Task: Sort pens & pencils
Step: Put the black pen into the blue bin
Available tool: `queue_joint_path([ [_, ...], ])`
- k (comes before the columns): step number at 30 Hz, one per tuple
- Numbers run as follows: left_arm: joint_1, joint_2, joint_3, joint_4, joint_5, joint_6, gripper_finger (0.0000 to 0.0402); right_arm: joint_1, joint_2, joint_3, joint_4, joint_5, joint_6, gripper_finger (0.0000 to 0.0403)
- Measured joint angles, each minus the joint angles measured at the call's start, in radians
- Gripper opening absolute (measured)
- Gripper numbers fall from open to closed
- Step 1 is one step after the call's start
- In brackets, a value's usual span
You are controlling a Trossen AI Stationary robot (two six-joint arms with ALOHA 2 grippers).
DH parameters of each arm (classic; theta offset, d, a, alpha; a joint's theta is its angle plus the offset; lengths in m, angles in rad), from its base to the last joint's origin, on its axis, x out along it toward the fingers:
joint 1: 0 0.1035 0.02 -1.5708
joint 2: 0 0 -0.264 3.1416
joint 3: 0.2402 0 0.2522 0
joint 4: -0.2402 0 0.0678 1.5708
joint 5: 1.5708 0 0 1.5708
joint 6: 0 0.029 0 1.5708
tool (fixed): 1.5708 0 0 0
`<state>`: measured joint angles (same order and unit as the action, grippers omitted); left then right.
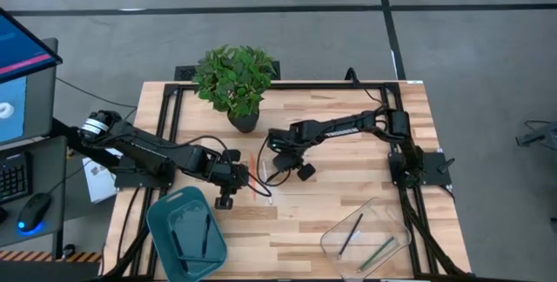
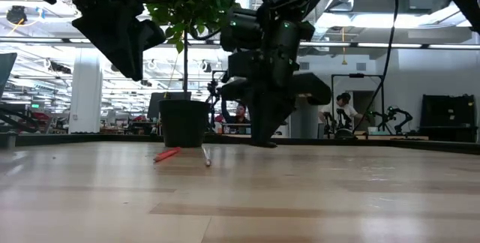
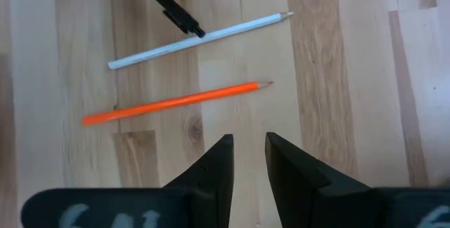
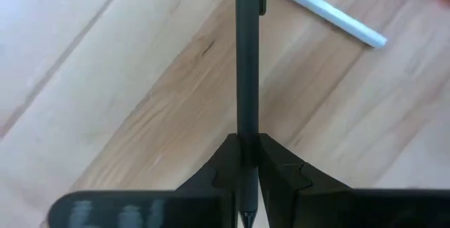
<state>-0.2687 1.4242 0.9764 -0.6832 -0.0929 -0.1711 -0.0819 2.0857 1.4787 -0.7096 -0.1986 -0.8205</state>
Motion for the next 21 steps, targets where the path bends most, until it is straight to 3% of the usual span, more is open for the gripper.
queue_joint_path([
  [12,0.000,-0.014,0.000,-0.044,-0.118,-0.001,0.0075,0.055,-0.002,0.113,-0.191,-0.020,0.056,0.0061],
  [21,-0.012,-0.197,0.000,-0.122,-0.158,-0.079,0.0075,0.125,-0.003,0.197,-0.331,-0.092,0.155,0.0061],
])
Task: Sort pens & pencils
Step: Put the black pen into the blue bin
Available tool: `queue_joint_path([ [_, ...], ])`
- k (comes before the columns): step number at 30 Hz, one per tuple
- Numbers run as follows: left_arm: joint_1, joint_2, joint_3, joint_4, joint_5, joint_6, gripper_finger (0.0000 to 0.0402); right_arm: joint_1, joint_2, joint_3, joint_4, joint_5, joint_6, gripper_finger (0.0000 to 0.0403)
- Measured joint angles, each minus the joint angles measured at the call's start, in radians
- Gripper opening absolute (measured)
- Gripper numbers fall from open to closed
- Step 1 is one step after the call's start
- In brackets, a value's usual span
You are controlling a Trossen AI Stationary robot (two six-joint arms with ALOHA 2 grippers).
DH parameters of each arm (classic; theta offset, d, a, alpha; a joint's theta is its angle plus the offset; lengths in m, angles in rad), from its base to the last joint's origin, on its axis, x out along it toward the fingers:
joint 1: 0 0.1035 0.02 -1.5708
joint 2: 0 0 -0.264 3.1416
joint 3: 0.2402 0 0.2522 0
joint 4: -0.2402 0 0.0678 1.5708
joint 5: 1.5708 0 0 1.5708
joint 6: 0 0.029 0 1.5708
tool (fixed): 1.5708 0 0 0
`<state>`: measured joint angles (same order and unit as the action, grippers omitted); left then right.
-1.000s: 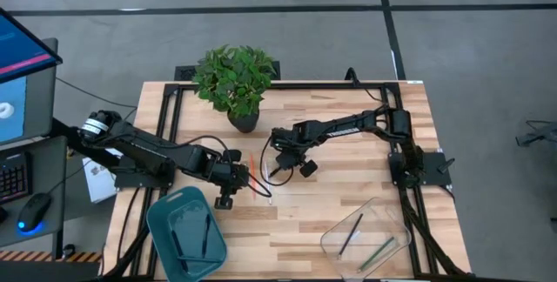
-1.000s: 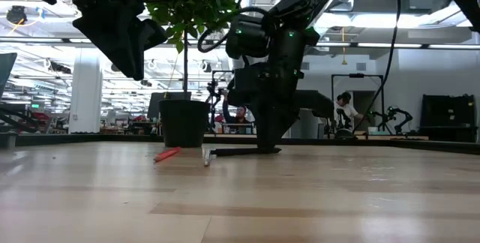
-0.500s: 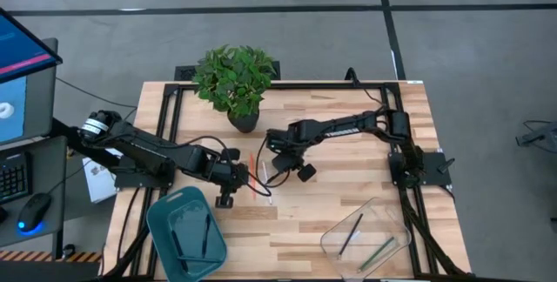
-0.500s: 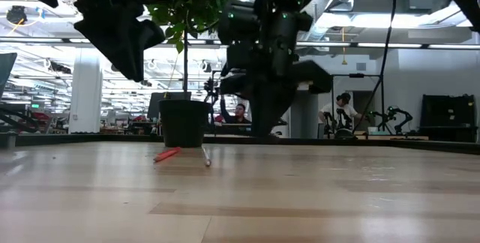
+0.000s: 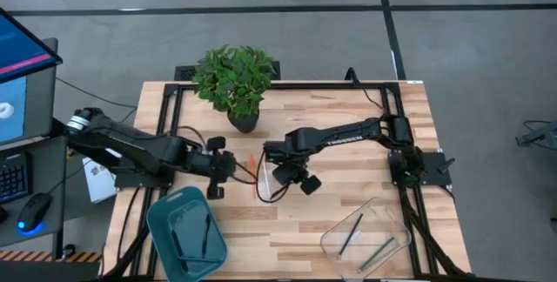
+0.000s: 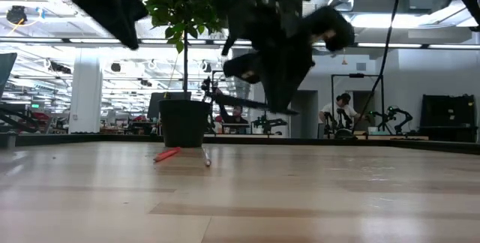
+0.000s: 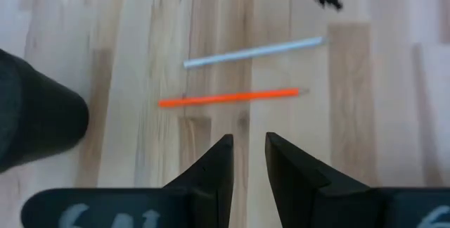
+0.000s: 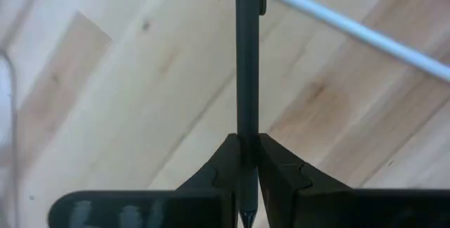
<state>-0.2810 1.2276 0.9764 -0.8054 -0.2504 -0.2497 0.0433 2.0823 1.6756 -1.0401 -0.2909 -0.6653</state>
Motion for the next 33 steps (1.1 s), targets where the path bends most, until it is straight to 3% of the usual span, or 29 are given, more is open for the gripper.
queue_joint_path([
  [8,-0.027,-0.120,0.000,0.030,-0.001,0.003,0.0075,0.041,-0.001,0.184,-0.037,-0.002,0.077,0.0059],
  [18,-0.047,-0.115,0.000,0.059,-0.001,0.047,0.0075,-0.001,-0.044,0.468,-0.278,0.003,0.181,0.0059],
  [27,-0.046,-0.114,0.000,0.100,-0.099,0.084,0.0075,-0.031,-0.238,0.422,-0.215,-0.014,0.267,0.0059],
  [33,-0.047,-0.114,0.000,0.178,-0.097,0.133,0.0075,-0.041,-0.393,0.192,-0.087,-0.106,0.331,0.0059],
])
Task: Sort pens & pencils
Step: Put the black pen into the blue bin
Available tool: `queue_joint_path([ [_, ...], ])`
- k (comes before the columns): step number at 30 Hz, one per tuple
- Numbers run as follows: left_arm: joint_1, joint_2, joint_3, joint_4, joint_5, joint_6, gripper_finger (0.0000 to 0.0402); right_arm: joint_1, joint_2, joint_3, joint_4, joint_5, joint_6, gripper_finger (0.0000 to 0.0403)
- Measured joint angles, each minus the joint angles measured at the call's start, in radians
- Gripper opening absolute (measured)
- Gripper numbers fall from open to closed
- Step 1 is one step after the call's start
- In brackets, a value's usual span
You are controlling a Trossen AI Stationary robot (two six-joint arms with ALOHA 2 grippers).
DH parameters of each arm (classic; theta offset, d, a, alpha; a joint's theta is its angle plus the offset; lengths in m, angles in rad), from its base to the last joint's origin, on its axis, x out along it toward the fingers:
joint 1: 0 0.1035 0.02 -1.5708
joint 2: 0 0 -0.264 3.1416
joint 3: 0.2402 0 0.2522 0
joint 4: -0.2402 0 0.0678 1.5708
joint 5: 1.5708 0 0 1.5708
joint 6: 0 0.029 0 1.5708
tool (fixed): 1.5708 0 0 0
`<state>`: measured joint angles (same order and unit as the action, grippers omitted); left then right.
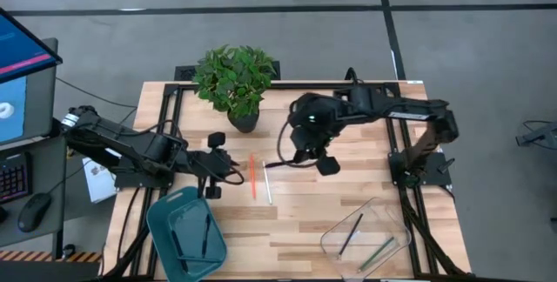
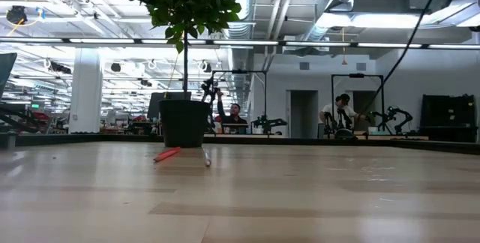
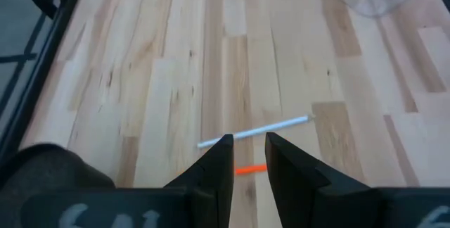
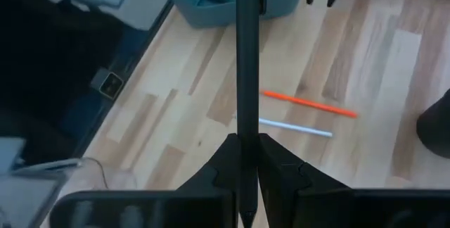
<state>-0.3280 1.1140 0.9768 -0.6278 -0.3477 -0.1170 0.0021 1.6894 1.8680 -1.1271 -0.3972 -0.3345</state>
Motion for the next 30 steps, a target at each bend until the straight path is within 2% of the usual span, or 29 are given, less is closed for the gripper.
queue_joint_path([
  [6,0.000,0.000,0.000,0.017,0.000,0.020,0.0075,0.010,-0.197,-0.344,0.237,-0.022,0.093,0.0059],
  [12,0.000,0.000,0.000,0.087,-0.024,0.054,0.0075,0.104,-0.425,-0.669,0.527,-0.015,0.201,0.0059],
  [18,0.000,0.000,0.000,0.214,-0.015,0.101,0.0075,0.214,-0.615,-0.966,0.878,0.124,0.230,0.0059],
  [24,0.001,0.045,0.000,0.316,-0.017,0.097,0.0075,0.251,-0.672,-1.173,1.136,0.165,0.230,0.0059],
  [30,0.005,0.127,0.000,0.360,-0.095,0.067,0.0078,0.253,-0.637,-1.257,1.313,0.171,0.212,0.0059],
])
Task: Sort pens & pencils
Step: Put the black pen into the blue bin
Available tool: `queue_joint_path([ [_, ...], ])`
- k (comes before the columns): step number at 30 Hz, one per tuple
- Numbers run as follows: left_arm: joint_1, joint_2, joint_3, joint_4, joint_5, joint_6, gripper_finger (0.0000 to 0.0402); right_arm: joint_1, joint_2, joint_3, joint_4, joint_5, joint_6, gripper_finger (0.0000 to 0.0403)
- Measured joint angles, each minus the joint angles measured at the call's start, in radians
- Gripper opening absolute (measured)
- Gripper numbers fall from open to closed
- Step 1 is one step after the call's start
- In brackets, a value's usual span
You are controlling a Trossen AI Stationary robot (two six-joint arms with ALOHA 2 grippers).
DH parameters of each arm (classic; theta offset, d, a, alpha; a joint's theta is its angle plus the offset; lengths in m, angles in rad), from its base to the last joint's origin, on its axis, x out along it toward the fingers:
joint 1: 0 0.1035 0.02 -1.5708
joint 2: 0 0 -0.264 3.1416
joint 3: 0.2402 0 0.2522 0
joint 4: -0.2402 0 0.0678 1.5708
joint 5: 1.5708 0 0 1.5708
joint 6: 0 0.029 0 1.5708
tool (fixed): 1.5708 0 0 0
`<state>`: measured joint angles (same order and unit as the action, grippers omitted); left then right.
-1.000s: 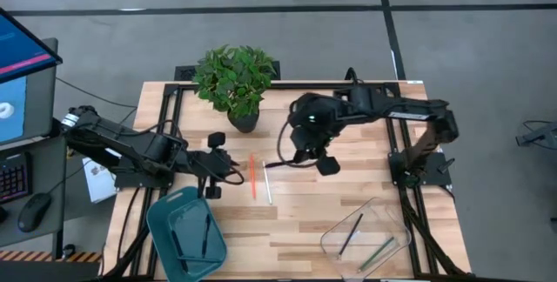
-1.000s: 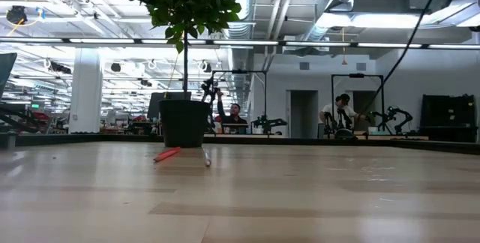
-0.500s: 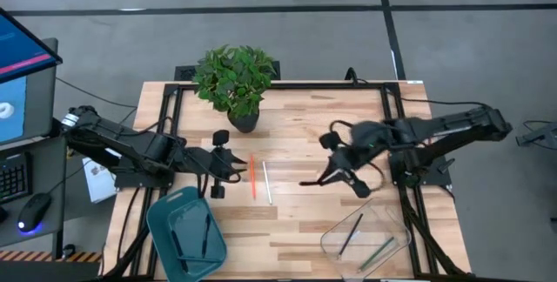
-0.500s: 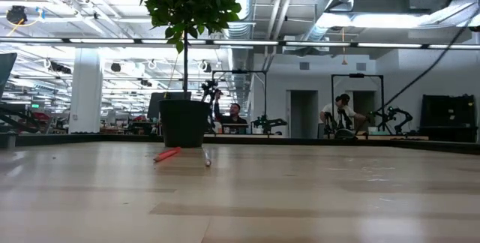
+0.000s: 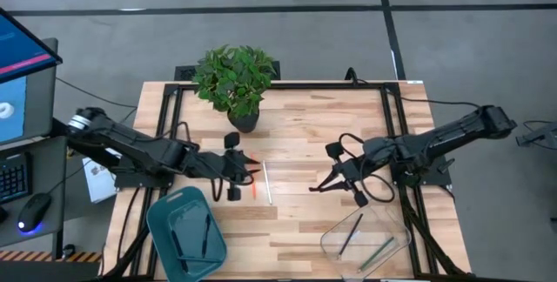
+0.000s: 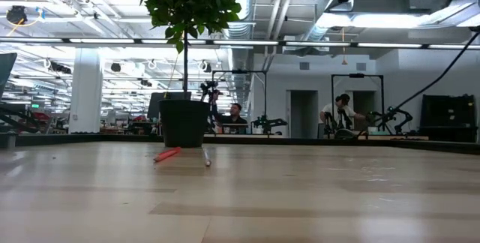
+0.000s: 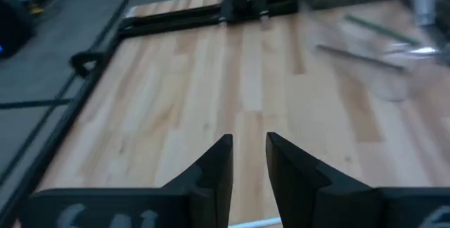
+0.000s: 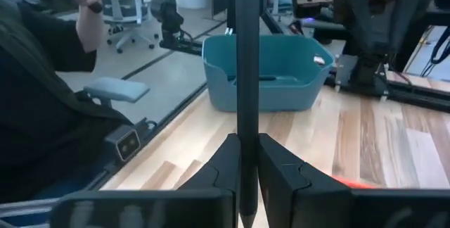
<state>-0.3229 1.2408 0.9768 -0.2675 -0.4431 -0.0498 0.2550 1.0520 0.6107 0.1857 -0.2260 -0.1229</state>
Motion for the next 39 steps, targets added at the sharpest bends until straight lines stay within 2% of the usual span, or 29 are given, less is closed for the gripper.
queue_joint_path([
  [6,0.000,0.052,-0.001,0.028,-0.093,-0.041,0.0097,0.011,0.097,-0.001,0.122,0.048,-0.029,0.0059],
  [14,-0.013,0.053,-0.001,0.042,-0.106,-0.069,0.0124,0.011,0.239,0.000,0.302,0.075,-0.053,0.0059],
  [20,-0.053,0.053,-0.001,0.064,-0.123,-0.078,0.0139,0.010,0.336,0.001,0.499,0.145,-0.080,0.0059],
  [26,-0.128,0.053,-0.001,0.088,-0.335,-0.065,0.0142,-0.011,0.405,0.001,0.567,0.182,-0.089,0.0059],
  [32,-0.187,0.056,-0.002,0.106,-0.437,-0.076,0.0142,-0.040,0.442,0.001,0.611,0.185,-0.088,0.0059],
  [37,-0.205,0.060,-0.076,0.218,-0.612,-0.087,0.0142,-0.070,0.442,0.002,0.624,0.183,-0.088,0.0059],
  [39,-0.203,0.059,-0.120,0.310,-0.615,-0.053,0.0142,-0.084,0.441,0.005,0.626,0.183,-0.088,0.0059],
])
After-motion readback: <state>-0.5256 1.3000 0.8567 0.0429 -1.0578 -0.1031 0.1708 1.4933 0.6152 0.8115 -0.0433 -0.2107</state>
